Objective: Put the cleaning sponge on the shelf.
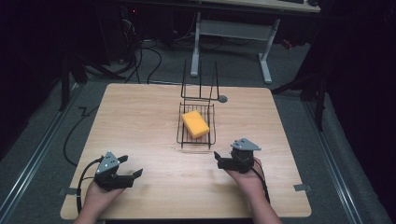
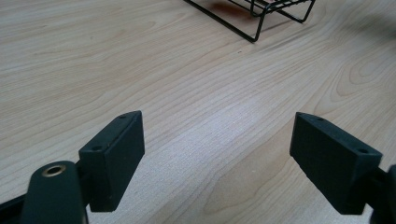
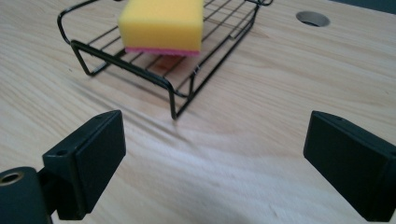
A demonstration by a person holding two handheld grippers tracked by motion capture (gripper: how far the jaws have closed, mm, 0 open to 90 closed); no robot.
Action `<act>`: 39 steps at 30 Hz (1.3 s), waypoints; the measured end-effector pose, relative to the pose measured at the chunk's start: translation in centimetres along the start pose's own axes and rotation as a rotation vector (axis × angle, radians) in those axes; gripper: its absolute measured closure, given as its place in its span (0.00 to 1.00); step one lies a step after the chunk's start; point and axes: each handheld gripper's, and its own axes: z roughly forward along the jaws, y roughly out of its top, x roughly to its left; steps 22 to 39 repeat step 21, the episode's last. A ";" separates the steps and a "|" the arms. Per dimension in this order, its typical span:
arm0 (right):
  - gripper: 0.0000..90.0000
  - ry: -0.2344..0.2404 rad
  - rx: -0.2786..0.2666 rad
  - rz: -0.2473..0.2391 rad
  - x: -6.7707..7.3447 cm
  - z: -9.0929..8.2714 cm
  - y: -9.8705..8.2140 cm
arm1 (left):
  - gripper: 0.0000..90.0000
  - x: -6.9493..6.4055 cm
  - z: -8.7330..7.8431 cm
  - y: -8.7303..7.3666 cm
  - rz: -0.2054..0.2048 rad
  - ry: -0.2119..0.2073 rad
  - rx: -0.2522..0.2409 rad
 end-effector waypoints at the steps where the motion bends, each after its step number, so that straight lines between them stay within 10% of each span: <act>1: 0.06 -0.001 -0.002 -0.001 -0.2 -0.3 -0.4 | 0.21 0.0 0.0 0.0 0.000 0.000 0.000; 18: 0.07 -0.076 -0.025 0.061 -3.9 -5.5 -6.3 | 0.21 -0.2 0.3 -0.1 0.006 0.007 0.009; 39: 0.07 -0.080 -0.031 0.068 -4.1 -5.7 -6.4 | 0.21 -0.3 0.4 -0.1 0.007 0.007 0.008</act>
